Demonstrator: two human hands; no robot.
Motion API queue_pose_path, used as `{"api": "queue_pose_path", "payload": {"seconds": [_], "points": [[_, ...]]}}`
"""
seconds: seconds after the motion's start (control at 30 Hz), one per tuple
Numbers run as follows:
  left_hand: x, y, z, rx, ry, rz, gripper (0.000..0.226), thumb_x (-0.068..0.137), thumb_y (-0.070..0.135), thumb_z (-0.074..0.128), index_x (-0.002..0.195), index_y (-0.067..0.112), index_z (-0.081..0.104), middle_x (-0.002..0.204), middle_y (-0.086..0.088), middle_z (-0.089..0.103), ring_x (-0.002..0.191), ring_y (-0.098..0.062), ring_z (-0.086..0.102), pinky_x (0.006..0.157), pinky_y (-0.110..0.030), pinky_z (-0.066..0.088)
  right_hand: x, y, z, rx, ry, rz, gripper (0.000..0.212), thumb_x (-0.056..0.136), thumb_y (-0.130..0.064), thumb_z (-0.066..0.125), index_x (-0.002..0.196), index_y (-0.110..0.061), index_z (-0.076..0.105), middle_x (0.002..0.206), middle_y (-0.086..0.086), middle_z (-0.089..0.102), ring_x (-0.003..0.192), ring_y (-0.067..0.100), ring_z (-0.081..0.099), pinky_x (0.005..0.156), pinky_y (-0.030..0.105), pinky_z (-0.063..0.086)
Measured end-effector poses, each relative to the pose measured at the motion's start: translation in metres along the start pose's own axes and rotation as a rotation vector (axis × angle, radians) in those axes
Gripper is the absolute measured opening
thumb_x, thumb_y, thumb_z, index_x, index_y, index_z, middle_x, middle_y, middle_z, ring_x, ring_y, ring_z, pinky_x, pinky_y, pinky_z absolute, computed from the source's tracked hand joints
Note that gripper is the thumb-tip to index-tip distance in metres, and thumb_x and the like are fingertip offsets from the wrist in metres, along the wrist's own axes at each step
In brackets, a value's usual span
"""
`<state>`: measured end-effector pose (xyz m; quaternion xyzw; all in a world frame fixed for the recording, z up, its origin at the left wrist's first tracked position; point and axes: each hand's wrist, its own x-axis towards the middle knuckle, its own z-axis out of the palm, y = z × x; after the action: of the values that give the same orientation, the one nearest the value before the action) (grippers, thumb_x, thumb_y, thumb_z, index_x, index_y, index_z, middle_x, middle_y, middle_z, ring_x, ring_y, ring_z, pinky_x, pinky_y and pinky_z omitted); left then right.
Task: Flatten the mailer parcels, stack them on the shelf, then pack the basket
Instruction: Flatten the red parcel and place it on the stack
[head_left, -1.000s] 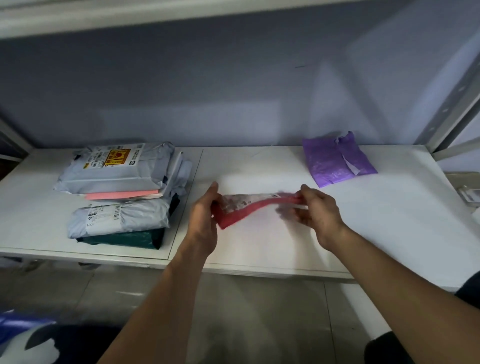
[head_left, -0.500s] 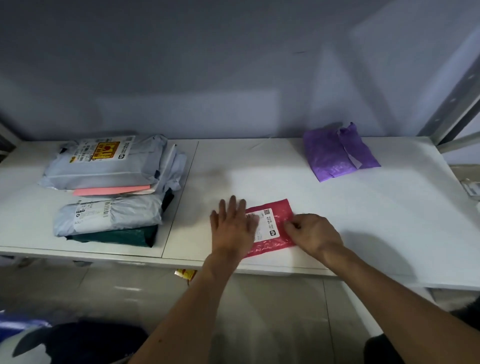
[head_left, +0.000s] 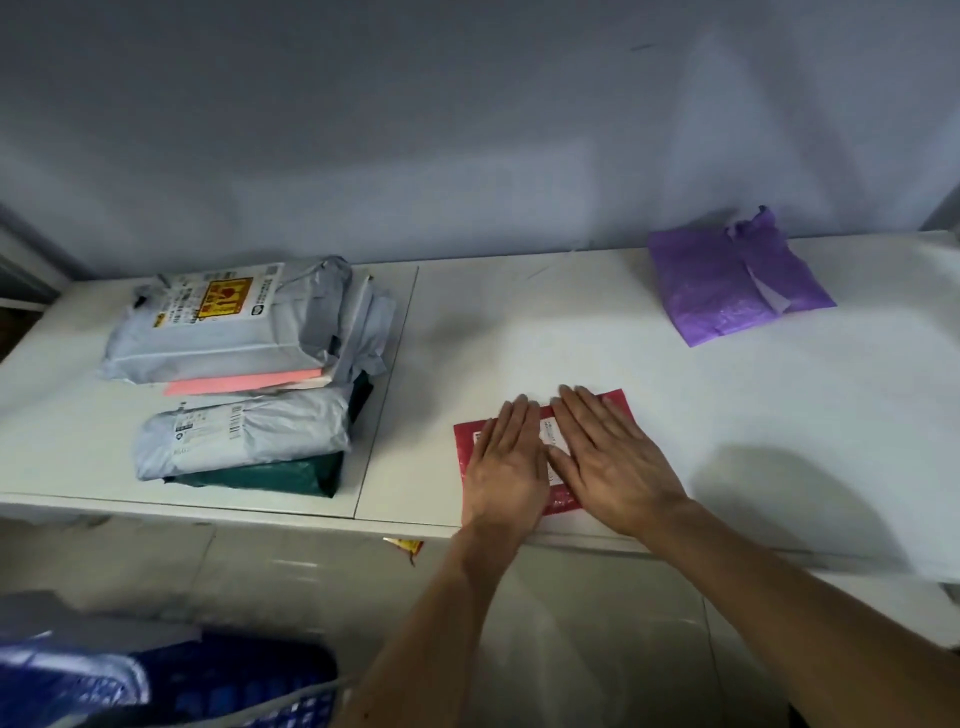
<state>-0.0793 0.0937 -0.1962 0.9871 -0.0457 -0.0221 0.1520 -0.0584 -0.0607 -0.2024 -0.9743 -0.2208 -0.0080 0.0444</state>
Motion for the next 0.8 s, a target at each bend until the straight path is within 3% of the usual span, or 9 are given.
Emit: {"api": "queue_pose_path", "payload": {"seconds": [0.1, 0.23, 0.3, 0.37, 0.43, 0.5, 0.6, 0.7, 0.8], "points": [[-0.015, -0.019, 0.008, 0.177, 0.062, 0.012, 0.060, 0.104, 0.048, 0.017, 0.155, 0.017, 0.015, 0.161, 0.000, 0.010, 0.149, -0.017, 0.004, 0.123, -0.039, 0.004, 0.000, -0.001, 0.000, 0.005, -0.003, -0.007, 0.066, 0.099, -0.047, 0.022, 0.146, -0.003, 0.038, 0.153, 0.013, 0.034, 0.144, 0.024, 0.031, 0.117, 0.043, 0.027], [-0.013, -0.027, 0.004, 0.170, -0.041, 0.041, 0.063, 0.103, 0.051, 0.012, 0.155, 0.018, 0.002, 0.162, 0.000, -0.003, 0.149, -0.018, -0.008, 0.122, -0.041, 0.000, 0.004, 0.002, -0.010, 0.023, -0.162, -0.039, 0.081, 0.091, -0.058, -0.010, 0.155, -0.010, 0.005, 0.162, 0.006, -0.001, 0.150, 0.018, -0.002, 0.121, 0.035, -0.002], [-0.007, -0.025, -0.009, 0.021, -0.083, 0.051, 0.063, 0.101, 0.051, 0.010, 0.156, 0.020, 0.002, 0.163, 0.002, -0.003, 0.150, -0.017, -0.009, 0.122, -0.037, -0.004, 0.007, 0.002, -0.024, 0.172, -0.257, -0.004, 0.086, 0.085, -0.065, -0.006, 0.156, -0.016, -0.003, 0.162, 0.001, -0.010, 0.149, 0.015, -0.012, 0.121, 0.033, -0.007], [-0.009, -0.023, -0.024, -0.224, 0.005, -0.083, 0.060, 0.102, 0.047, 0.021, 0.155, 0.021, 0.013, 0.163, 0.001, 0.010, 0.150, -0.019, 0.006, 0.122, -0.038, 0.006, 0.007, 0.000, -0.037, 0.321, -0.153, 0.126, 0.076, 0.096, -0.061, 0.018, 0.156, -0.016, 0.009, 0.163, 0.005, 0.005, 0.150, 0.020, 0.003, 0.122, 0.034, 0.008], [-0.013, -0.026, -0.036, -0.281, 0.180, -0.292, 0.050, 0.101, 0.033, 0.040, 0.148, 0.016, 0.034, 0.153, -0.005, 0.035, 0.138, -0.025, 0.035, 0.112, -0.041, 0.032, 0.004, 0.001, -0.047, 0.393, 0.089, 0.372, 0.058, 0.100, -0.041, 0.040, 0.148, -0.009, 0.033, 0.151, 0.016, 0.034, 0.138, 0.032, 0.035, 0.112, 0.040, 0.033], [-0.022, -0.027, -0.045, -0.207, 0.196, -0.455, 0.036, 0.097, 0.028, 0.050, 0.127, 0.009, 0.054, 0.127, -0.012, 0.054, 0.110, -0.030, 0.053, 0.092, -0.040, 0.047, 0.000, 0.007, -0.053, 0.489, 0.028, 0.637, 0.045, 0.098, -0.034, 0.046, 0.133, -0.007, 0.048, 0.133, 0.019, 0.045, 0.119, 0.037, 0.050, 0.096, 0.042, 0.045], [-0.033, -0.024, -0.052, -0.377, 0.108, -0.643, 0.025, 0.097, 0.025, 0.051, 0.111, 0.005, 0.059, 0.104, -0.007, 0.062, 0.084, -0.020, 0.057, 0.068, -0.027, 0.048, -0.007, 0.013, -0.057, 0.586, -0.145, 0.743, 0.038, 0.094, -0.028, 0.051, 0.125, -0.007, 0.054, 0.127, 0.018, 0.053, 0.116, 0.035, 0.055, 0.093, 0.036, 0.046], [-0.039, -0.026, -0.058, -0.541, 0.088, -0.739, 0.021, 0.091, 0.018, 0.060, 0.109, 0.008, 0.063, 0.107, -0.006, 0.068, 0.089, -0.022, 0.062, 0.075, -0.030, 0.051, -0.012, 0.008, -0.065, 0.704, -0.153, 0.763, 0.023, 0.091, -0.024, 0.059, 0.110, -0.012, 0.064, 0.115, 0.011, 0.066, 0.106, 0.029, 0.061, 0.082, 0.027, 0.045], [-0.040, -0.034, -0.061, -0.791, 0.082, -0.876, 0.007, 0.078, 0.014, 0.071, 0.076, 0.014, 0.064, 0.091, -0.013, 0.071, 0.085, -0.032, 0.067, 0.072, -0.034, 0.056, -0.016, 0.007, -0.067, 0.942, -0.148, 0.853, 0.003, 0.086, -0.015, 0.065, 0.083, -0.016, 0.066, 0.089, 0.008, 0.071, 0.079, 0.022, 0.065, 0.063, 0.025, 0.045]]}}
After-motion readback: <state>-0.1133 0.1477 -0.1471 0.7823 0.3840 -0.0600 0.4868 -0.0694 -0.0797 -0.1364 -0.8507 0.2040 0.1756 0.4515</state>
